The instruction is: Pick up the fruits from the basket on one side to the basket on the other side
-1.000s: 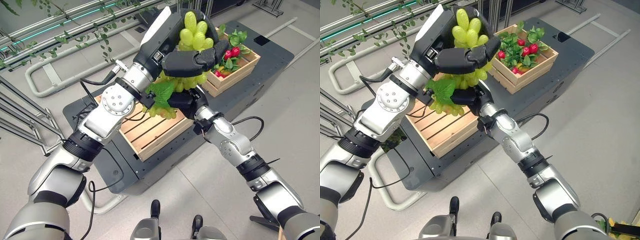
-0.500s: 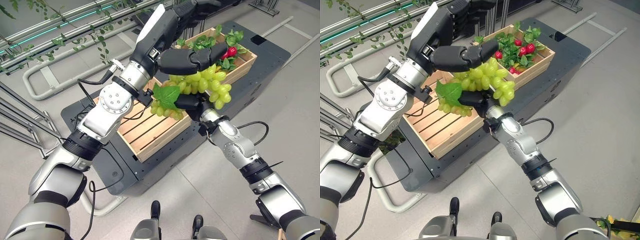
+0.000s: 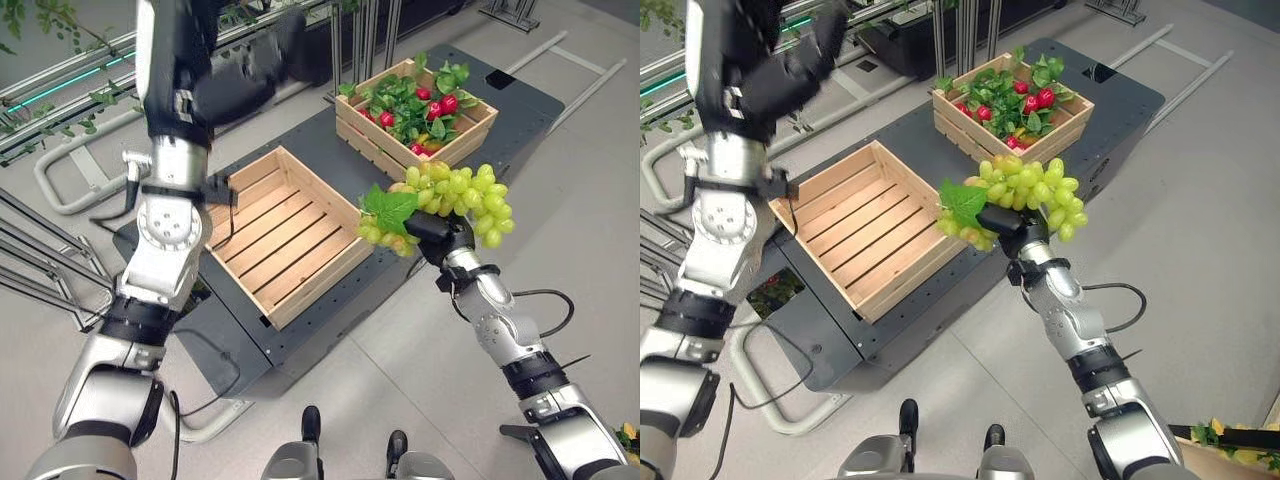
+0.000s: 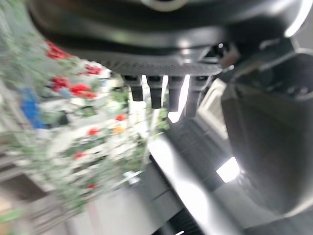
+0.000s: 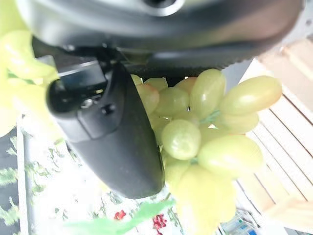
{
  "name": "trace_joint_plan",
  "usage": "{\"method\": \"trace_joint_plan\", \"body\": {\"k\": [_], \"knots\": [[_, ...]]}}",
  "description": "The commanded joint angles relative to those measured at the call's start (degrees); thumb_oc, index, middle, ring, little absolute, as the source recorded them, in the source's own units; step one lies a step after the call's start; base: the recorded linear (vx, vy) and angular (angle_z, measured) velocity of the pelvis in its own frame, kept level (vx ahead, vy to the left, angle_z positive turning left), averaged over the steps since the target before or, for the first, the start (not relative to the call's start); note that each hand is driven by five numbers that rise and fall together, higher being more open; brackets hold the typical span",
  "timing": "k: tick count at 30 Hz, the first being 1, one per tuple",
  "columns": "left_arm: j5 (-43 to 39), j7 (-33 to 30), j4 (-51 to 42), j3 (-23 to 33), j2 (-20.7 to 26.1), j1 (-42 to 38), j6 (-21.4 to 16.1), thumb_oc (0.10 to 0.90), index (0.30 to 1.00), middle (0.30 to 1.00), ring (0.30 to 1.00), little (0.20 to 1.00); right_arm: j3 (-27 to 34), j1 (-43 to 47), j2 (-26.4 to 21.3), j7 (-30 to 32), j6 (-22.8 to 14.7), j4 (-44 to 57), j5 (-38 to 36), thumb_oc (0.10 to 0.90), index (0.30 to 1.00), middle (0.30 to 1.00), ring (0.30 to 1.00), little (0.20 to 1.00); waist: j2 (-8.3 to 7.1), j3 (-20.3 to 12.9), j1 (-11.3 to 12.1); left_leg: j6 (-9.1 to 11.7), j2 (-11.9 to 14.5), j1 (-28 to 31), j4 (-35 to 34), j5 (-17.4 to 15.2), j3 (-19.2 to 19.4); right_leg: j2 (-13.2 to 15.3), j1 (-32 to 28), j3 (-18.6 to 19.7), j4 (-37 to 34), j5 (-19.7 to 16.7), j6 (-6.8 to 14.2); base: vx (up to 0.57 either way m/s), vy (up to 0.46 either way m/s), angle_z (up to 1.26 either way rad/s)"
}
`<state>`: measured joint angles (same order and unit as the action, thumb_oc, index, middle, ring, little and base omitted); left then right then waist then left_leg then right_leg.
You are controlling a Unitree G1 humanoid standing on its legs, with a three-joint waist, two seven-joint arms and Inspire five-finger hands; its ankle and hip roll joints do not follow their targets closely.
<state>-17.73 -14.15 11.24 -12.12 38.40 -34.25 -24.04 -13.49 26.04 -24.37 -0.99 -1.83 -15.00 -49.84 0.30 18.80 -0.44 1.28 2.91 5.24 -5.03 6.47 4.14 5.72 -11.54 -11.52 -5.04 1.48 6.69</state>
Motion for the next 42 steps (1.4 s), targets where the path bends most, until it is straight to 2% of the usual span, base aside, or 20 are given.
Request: {"method": "trace_joint_plan", "body": {"k": [1,6,8,10,11,12,14,15,16,21,29,32,33,34,35,36,37,39,40,42], "knots": [[2.83,-2.47,1.32,2.79,-5.64,6.00,-6.62,0.800,0.900,0.900,0.900,0.900,4.76,-4.83,1.57,-5.76,-12.29,6.66,1.69,0.400,0.300,0.300,0.300,0.300,-0.81,-14.11,-0.65,3.32,2.98,3.07,0.03,-6.74,-1.32,0.46,1.95,2.15,0.04,-1.83,-1.55,0.01,-0.066,-0.14],[10.89,-2.50,-5.89,2.27,-10.22,15.74,-6.66,0.800,0.900,0.900,0.900,0.900,7.86,-11.20,2.33,-6.85,-12.56,13.01,2.37,0.400,0.300,0.300,0.300,0.300,-1.58,-13.66,-1.20,3.13,3.63,3.65,0.03,-6.68,-0.45,-0.03,2.13,3.32,0.04,-2.16,-1.58,-0.03,-0.066,-0.18],[10.37,-1.30,-7.64,2.48,-10.31,18.67,-6.30,0.800,0.900,0.900,0.900,0.900,9.00,-12.20,1.62,-7.17,-11.63,15.12,2.01,0.400,0.300,0.300,0.300,0.300,-2.13,-13.02,-1.42,2.93,3.43,3.73,0.91,-6.34,0.08,-0.13,2.60,4.13,0.58,-2.75,-1.92,-0.09,0.006,-0.24],[9.21,-1.35,-7.81,2.90,-10.50,19.65,-6.36,0.800,0.900,0.900,0.900,0.900,9.15,-11.94,0.88,-7.60,-11.24,15.38,1.43,0.400,0.300,0.300,0.300,0.300,-2.74,-12.64,-1.15,2.54,1.92,3.08,4.33,-7.76,-2.00,-0.01,2.95,5.64,0.90,-3.08,-2.19,-0.07,0.039,-0.37],[9.62,-2.65,-7.63,3.53,-10.44,20.48,-6.82,0.800,0.900,0.900,0.900,0.900,8.80,-10.84,0.22,-8.54,-10.78,15.01,0.45,0.400,0.300,0.300,0.300,0.300,-3.82,-11.99,-0.64,2.07,-0.42,1.36,11.10,-11.46,-5.31,0.67,3.59,7.68,1.78,-3.28,-2.44,-0.08,0.111,-0.53],[10.25,-4.72,-7.74,4.89,-10.23,22.28,-7.13,0.800,0.900,0.900,0.900,0.900,7.78,-8.88,-0.36,-10.13,-9.67,14.50,-0.96,0.400,0.300,0.300,0.300,0.300,-4.61,-11.07,0.88,0.82,-4.48,-1.37,17.70,-15.11,-11.87,0.79,4.42,11.07,3.17,-3.02,-2.77,-0.15,0.177,-1.05],[11.35,-7.09,-9.02,5.92,-9.76,23.04,-6.58,0.800,0.900,0.900,0.900,0.900,5.12,-5.63,0.19,-10.92,-10.32,13.61,-0.82,0.400,0.300,0.300,0.300,0.300,-3.06,-10.04,3.12,-1.11,-7.96,-2.07,12.53,-12.79,-19.72,-1.22,6.44,14.51,5.63,-2.69,-2.77,-0.22,0.191,-1.66],[9.87,-6.95,-8.38,5.69,-7.88,21.22,-6.68,0.800,0.900,0.900,0.900,0.900,3.31,-2.92,1.22,-8.87,-12.32,11.79,0.35,0.400,0.300,0.300,0.300,0.300,-2.29,-9.34,2.90,-2.35,-7.94,-1.58,10.83,-12.11,-18.23,-1.45,8.79,15.68,7.84,-2.43,-2.27,-0.21,0.150,-1.72],[9.82,-6.75,-8.08,5.52,-7.88,20.74,-6.58,0.800,0.900,0.900,0.900,0.900,3.22,-2.72,1.43,-8.07,-12.55,11.73,0.43,0.400,0.300,0.300,0.300,0.300,-2.18,-9.25,2.73,-2.41,-7.57,-1.55,10.61,-11.98,-17.46,-1.36,9.14,15.64,8.10,-2.52,-2.17,-0.23,0.163,-2.03],[11.99,-10.11,-4.17,1.33,-7.66,12.79,-3.09,0.800,0.900,0.900,0.900,0.900,1.59,1.32,2.74,-5.10,-12.72,10.39,0.79,0.400,0.300,0.300,0.300,0.300,-1.82,-7.84,0.68,-3.09,-9.07,-1.39,7.88,-11.82,-18.01,0.60,15.32,17.85,5.23,-9.12,1.21,-0.30,0.126,-0.77],[8.70,-9.45,-4.80,0.29,-9.78,13.71,-2.31,0.800,0.900,0.900,0.900,0.900,2.68,-4.07,2.61,-6.79,-11.06,10.79,-0.23,0.400,0.300,0.300,0.300,0.300,-1.85,-9.71,-1.72,-4.33,-9.78,0.23,8.29,-14.20,-13.85,1.17,16.38,19.10,3.72,-10.95,2.28,-0.07,0.132,-0.28],[10.24,-10.96,-5.32,0.41,-10.32,15.71,-0.72,0.800,0.900,0.900,0.900,0.900,2.55,-5.07,3.57,-8.26,-9.86,11.19,-0.99,0.400,0.300,0.300,0.300,0.300,-1.80,-9.33,-0.68,-4.21,-9.82,1.20,7.01,-13.39,-12.55,1.29,17.39,14.67,8.49,-11.65,2.27,-0.13,0.041,-0.44],[10.98,-12.31,-5.58,2.03,-9.24,17.40,-0.63,0.800,0.900,0.900,0.900,0.900,2.11,-3.81,3.91,-11.25,-8.36,10.59,-1.82,0.400,0.300,0.300,0.300,0.300,-0.79,-8.43,1.69,-3.95,-8.39,1.31,6.50,-12.01,-8.24,1.34,17.03,6.49,19.42,-8.79,1.52,-0.24,0.078,-0.88],[11.11,-12.31,-5.69,2.48,-8.97,17.68,-0.88,0.800,0.900,0.900,0.900,0.900,1.97,-3.43,3.93,-11.59,-8.27,10.42,-1.80,0.400,0.300,0.300,0.300,0.300,-0.50,-8.37,2.13,-3.95,-8.04,1.02,6.38,-11.45,-7.55,1.20,17.15,5.53,21.22,-8.16,1.19,-0.33,0.126,-1.78],[10.78,-12.11,-6.55,3.79,-8.38,18.10,-0.74,0.800,0.900,0.900,0.900,0.900,1.67,-2.42,3.53,-12.33,-7.62,9.88,-1.25,0.400,0.300,0.300,0.300,0.300,0.50,-8.35,3.47,-4.18,-7.00,-0.15,6.83,-10.17,-6.38,-1.04,16.03,4.09,29.19,-3.43,0.06,-0.18,0.066,-1.68],[10.58,-12.14,-6.78,4.07,-8.28,18.12,-0.67,0.800,0.900,0.900,0.900,0.900,1.55,-2.16,3.47,-12.45,-7.53,9.71,-1.06,0.400,0.300,0.300,0.300,0.300,0.47,-8.43,3.77,-4.20,-6.98,-0.42,7.13,-10.08,-6.29,-1.44,15.80,3.89,30.04,-2.42,-0.19,-0.19,0.017,-1.51],[10.55,-13.15,-7.17,4.66,-8.25,18.45,-0.59,0.800,0.900,0.900,0.900,0.900,0.66,-2.01,3.71,-13.25,-7.55,9.68,0.18,0.400,0.300,0.300,0.300,0.300,-0.21,-8.80,4.67,-4.14,-7.42,-1.77,8.56,-9.87,-6.13,-2.66,13.69,3.26,29.35,0.21,-0.72,-0.09,-0.050,-0.54],[10.82,-14.01,-7.38,5.08,-8.44,19.00,-0.54,0.800,0.900,0.900,0.900,0.900,-0.07,-2.39,3.86,-14.19,-7.78,9.59,1.06,0.400,0.300,0.300,0.300,0.300,-1.42,-9.46,5.50,-3.62,-7.92,-3.28,10.11,-9.78,-5.32,-2.92,9.53,2.98,23.49,1.94,-1.51,-0.10,-0.134,-0.53],[9.24,-14.85,-6.16,5.10,-8.95,19.44,-0.88,0.800,0.900,0.900,0.900,0.900,-0.97,-3.57,3.82,-15.45,-8.63,8.98,2.49,0.400,0.300,0.300,0.300,0.300,-3.01,-10.69,6.45,-2.74,-8.06,-5.33,11.76,-10.08,-3.89,-1.19,5.02,2.31,12.12,2.50,-1.95,-0.11,-0.194,-0.59],[5.68,-16.26,-4.19,4.02,-10.48,18.93,-0.11,0.800,0.900,0.900,0.900,0.900,-2.29,-2.92,3.17,-15.35,-8.48,8.56,3.20,0.400,0.300,0.300,0.300,0.300,-3.02,-10.52,5.64,-1.87,-7.28,-5.96,10.42,-8.59,-3.17,-3.01,5.11,5.38,8.01,0.20,-2.17,-0.10,-0.123,-0.37]]}}
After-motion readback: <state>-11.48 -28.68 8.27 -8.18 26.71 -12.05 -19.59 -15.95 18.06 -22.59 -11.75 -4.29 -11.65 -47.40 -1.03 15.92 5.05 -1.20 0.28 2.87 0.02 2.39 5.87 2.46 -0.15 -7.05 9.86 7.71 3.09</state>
